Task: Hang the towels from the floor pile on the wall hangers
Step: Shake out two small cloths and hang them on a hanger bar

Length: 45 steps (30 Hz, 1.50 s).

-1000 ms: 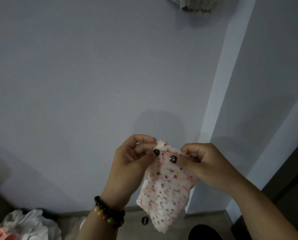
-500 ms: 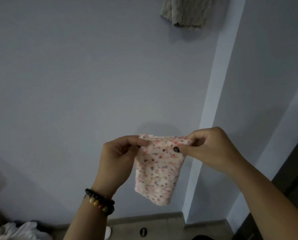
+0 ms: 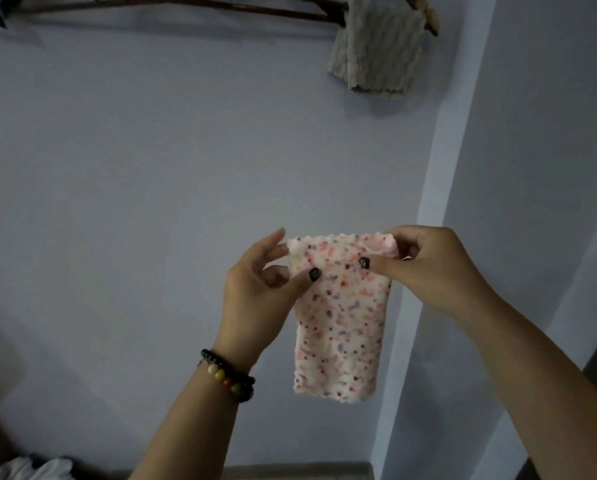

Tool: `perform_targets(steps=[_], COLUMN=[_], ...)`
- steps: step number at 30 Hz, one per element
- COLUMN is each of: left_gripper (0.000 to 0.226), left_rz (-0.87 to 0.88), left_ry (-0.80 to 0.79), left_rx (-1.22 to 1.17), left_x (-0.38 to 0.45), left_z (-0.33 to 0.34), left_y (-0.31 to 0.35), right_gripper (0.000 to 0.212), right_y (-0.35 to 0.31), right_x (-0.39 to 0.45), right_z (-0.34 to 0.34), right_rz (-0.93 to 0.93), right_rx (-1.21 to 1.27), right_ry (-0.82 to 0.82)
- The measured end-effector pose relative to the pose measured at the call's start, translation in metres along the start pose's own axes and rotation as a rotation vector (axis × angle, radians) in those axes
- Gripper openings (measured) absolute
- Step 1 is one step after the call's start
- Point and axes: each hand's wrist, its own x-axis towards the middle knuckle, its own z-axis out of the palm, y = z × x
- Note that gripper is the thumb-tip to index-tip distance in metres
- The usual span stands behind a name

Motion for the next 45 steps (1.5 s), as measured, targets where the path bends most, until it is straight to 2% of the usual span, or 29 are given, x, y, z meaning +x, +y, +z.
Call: perform_targets(steps=[1,4,6,8,11,14,19,25,29,34,37,40,42,45], left_gripper=[0.046,0.013,0.012,0.013,0.013,0.010,0.007,0.012,0.011,0.012,0.007,0.018,0.022,0.025], left_rz=[-0.057,-0.189,-0.199,-0.100,0.265,0.511,0.564,0.500,0.602,0.826,0.951,1.069,1.094,1.117], left_ry=[-0.043,-0.207,-0.185,-0.070,0.182,0.258,0.289,0.267,0.280,0.268,0.280,0.288,0.287,0.318], left_rx=[-0.050,-0.305,-0.366,-0.207,0.198,0.309,0.320,0.156,0.133,0.210,0.282,0.391,0.473,0.581], left_x=[0.005,0.015,0.021,0.025,0.025,0.032,0.076,0.151,0.213,0.291,0.336,0.373,0.398,0.428], left_z=[0.001,0.007,0.017,0.034,0.061,0.076,0.078,0.075,0.067,0.053,0.042,0.027,0.016,0.002], left_y=[0.002,0.010,0.014,0.015,0.014,0.009,0.004,0.012,0.028,0.061,0.084,0.118,0.145,0.179], right_gripper=[0.032,0.024,0.029,0.035,0.019,0.015,0.011,0.011,0.010,0.008,0.016,0.037,0.055,0.062], right_y=[0.004,0.013,0.016,0.018,0.019,0.017,0.018,0.009,-0.006,-0.036,-0.060,-0.088,-0.110,-0.138], right_x=[0.004,0.014,0.018,0.022,0.025,0.033,0.067,0.135,0.193,0.265,0.306,0.343,0.367,0.403], right_z=[-0.002,-0.004,-0.001,0.006,0.021,0.029,0.027,0.030,0.034,0.031,0.025,0.020,0.018,0.018], right_rz=[0.012,0.099,0.132,0.097,-0.047,-0.147,-0.251,-0.386,-0.492,-0.630,-0.730,-0.788,-0.791,-0.817], right_rx=[0.070,0.366,0.484,0.383,0.151,0.132,0.075,0.056,0.048,0.045,-0.006,-0.034,-0.025,-0.052], right_ry=[-0.008,-0.026,-0.018,0.063,0.265,0.416,0.514,0.593,0.648,0.680,0.677,0.632,0.595,0.574])
